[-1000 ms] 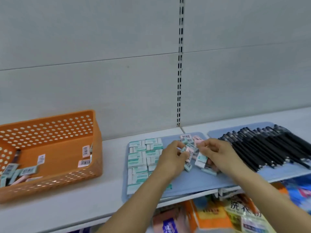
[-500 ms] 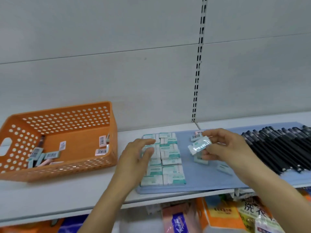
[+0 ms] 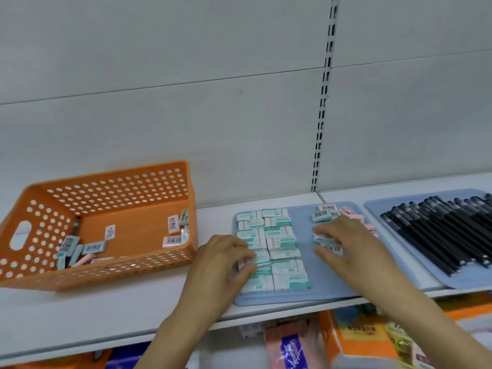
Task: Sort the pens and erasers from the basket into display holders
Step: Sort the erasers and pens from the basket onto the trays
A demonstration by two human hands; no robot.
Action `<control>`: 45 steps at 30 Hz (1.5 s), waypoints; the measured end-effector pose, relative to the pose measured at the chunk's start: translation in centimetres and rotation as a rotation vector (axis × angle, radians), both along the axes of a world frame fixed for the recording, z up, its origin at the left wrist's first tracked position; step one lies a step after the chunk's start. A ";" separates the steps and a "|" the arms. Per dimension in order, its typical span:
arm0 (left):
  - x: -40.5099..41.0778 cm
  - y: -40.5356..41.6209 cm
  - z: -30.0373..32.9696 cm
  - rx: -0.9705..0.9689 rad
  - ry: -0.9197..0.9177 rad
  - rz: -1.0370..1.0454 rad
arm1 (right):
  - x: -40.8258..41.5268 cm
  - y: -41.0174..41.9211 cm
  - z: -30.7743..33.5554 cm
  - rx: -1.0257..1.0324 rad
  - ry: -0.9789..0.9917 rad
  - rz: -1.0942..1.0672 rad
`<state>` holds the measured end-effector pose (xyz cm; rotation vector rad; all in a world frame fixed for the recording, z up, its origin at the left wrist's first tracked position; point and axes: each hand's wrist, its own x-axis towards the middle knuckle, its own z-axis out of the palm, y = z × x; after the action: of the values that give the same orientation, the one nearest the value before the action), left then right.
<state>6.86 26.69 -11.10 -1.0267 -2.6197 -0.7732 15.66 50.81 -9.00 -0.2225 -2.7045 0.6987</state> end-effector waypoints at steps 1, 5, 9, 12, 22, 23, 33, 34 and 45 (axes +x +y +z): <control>0.2 0.5 0.5 0.019 0.005 -0.018 | 0.8 1.5 0.1 0.044 -0.024 -0.073; 1.0 5.9 2.8 0.024 -0.021 -0.185 | 2.8 5.1 0.2 0.154 -0.333 -0.172; 0.4 11.9 3.3 -0.303 -0.020 -0.199 | 2.6 5.2 -0.2 0.170 -0.283 -0.254; -0.4 14.0 3.1 -0.410 -0.053 -0.210 | 1.9 5.7 -0.8 0.176 -0.164 -0.235; -0.1 14.9 3.3 -0.445 -0.115 -0.176 | -0.5 8.2 0.8 0.279 -0.157 0.101; 0.2 15.0 3.2 -0.440 -0.118 -0.184 | 0.0 8.7 0.8 0.228 -0.116 0.051; 1.3 16.9 2.7 -0.209 -0.272 -0.270 | 2.6 9.6 -0.6 -0.050 -0.183 -0.323; 1.3 16.8 2.7 -0.212 -0.266 -0.271 | 2.6 9.7 -0.6 -0.039 -0.195 -0.333; 1.3 15.0 2.6 -0.209 -0.242 -0.287 | 1.7 7.7 1.4 0.159 -0.340 -0.397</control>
<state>8.15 41.67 -8.45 -1.4779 -2.8416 -0.7334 17.35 58.52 -7.64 -0.8792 -2.8748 0.3509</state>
